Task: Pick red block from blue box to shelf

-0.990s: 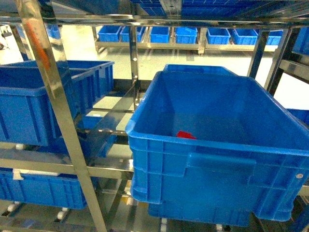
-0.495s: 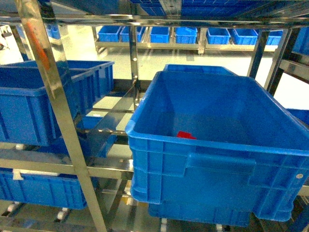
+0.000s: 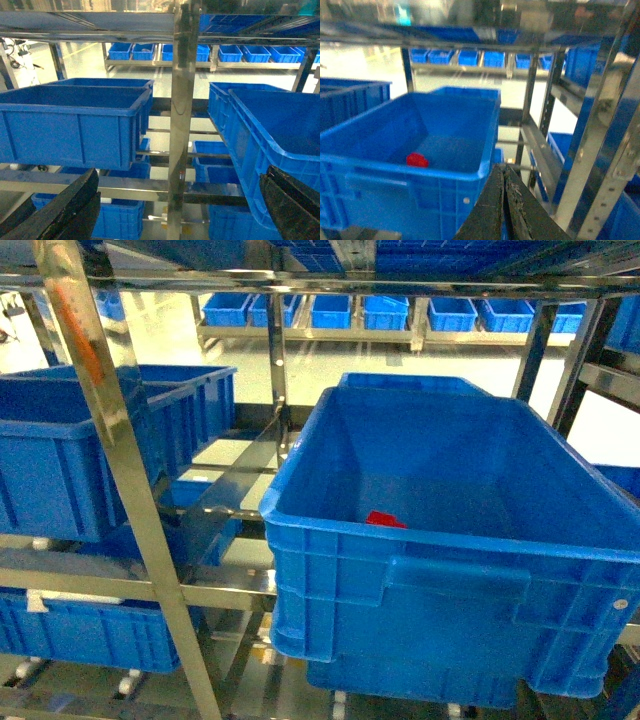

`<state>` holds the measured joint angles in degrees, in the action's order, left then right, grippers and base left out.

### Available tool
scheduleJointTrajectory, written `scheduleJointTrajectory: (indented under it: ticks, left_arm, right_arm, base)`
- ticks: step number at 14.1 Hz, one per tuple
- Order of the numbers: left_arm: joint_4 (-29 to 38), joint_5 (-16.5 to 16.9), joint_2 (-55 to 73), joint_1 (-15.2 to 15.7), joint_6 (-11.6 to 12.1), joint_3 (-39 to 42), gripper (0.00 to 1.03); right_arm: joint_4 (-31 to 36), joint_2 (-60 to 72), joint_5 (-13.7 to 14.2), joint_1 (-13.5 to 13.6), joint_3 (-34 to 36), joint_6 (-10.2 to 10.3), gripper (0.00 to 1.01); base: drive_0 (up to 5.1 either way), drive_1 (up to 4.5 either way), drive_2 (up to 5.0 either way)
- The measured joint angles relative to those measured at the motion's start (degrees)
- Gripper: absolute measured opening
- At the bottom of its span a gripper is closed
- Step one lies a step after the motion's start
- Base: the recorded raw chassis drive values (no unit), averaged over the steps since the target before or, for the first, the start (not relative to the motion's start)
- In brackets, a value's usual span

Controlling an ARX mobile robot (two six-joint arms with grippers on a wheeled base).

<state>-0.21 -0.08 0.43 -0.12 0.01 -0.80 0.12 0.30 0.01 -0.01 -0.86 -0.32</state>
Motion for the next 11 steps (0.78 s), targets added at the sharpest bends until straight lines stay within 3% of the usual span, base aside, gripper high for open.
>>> scheduleJointTrajectory:
  ticks: [9, 11]
  left_arm:
    - [0.0, 0.0, 0.0, 0.0, 0.0, 0.0, 0.98]
    - [0.0, 0.1, 0.0, 0.0, 0.0, 0.0, 0.98]
  right_arm:
    - [-0.4, 0.0, 0.0, 0.0, 0.0, 0.1, 0.04]
    - [-0.4, 0.0, 0.0, 0.0, 0.0, 0.1, 0.38]
  base:
    - [0.0, 0.00, 0.0]
    - [0.0, 0.00, 0.0]
